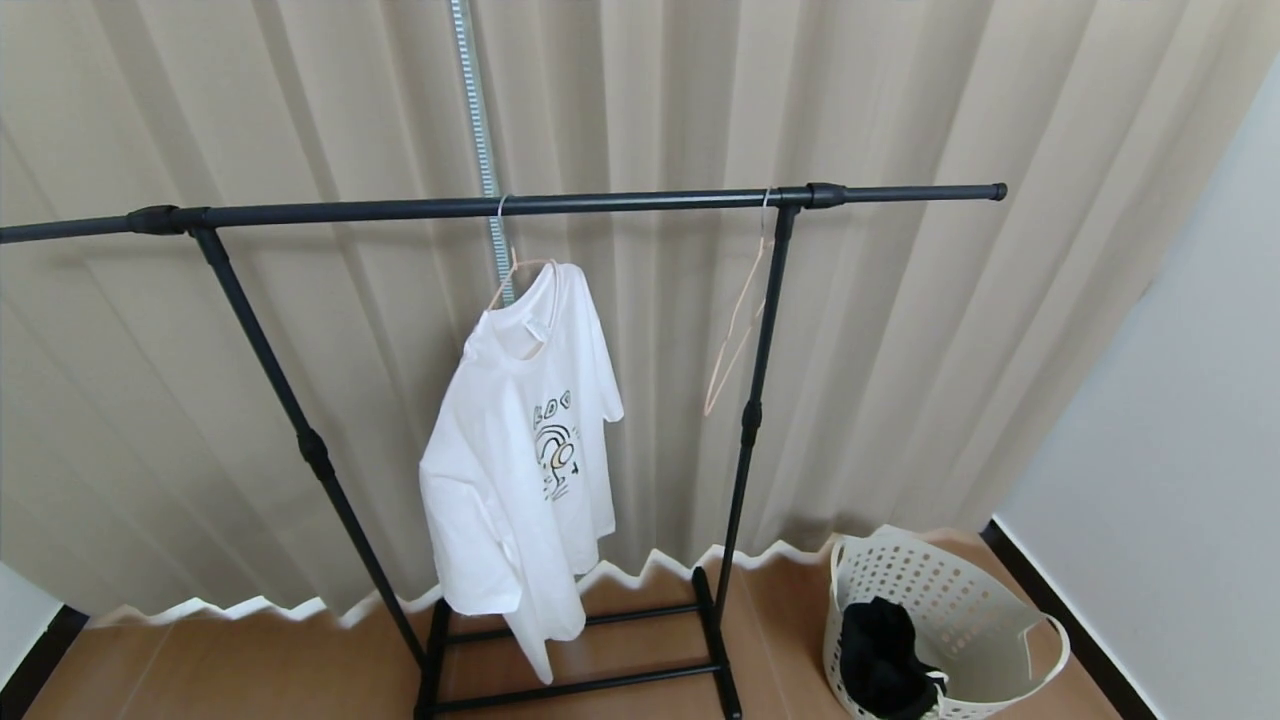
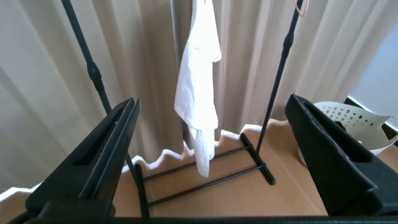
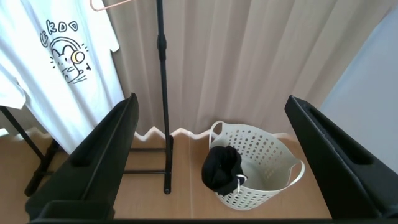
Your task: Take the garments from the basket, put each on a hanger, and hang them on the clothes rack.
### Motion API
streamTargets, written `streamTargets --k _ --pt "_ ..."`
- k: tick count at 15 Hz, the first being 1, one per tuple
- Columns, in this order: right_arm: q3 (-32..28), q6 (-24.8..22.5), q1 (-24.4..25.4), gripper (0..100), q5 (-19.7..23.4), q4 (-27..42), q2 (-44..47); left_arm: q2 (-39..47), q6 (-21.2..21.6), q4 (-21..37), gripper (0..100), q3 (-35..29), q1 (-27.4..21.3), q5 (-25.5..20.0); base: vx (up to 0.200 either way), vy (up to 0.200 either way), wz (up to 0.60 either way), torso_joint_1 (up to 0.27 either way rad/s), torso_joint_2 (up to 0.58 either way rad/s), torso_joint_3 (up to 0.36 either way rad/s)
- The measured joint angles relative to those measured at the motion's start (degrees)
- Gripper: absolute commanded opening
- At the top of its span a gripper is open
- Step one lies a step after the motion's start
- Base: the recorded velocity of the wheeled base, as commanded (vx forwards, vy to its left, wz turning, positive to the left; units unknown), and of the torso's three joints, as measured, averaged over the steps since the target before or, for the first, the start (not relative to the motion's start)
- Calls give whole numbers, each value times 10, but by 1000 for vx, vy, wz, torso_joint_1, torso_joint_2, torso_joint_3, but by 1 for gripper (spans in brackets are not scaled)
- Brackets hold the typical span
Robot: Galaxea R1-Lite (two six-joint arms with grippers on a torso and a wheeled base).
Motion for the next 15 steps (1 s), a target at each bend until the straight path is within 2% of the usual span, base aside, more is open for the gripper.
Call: streamTargets --k 8,15 --pt "0 0 0 100 0 0 0 0 1 0 100 0 0 -2 0 0 0 -157 380 218" --pt "0 -2 0 100 1 0 0 0 1 0 100 0 0 -1 0 0 0 -214 542 327"
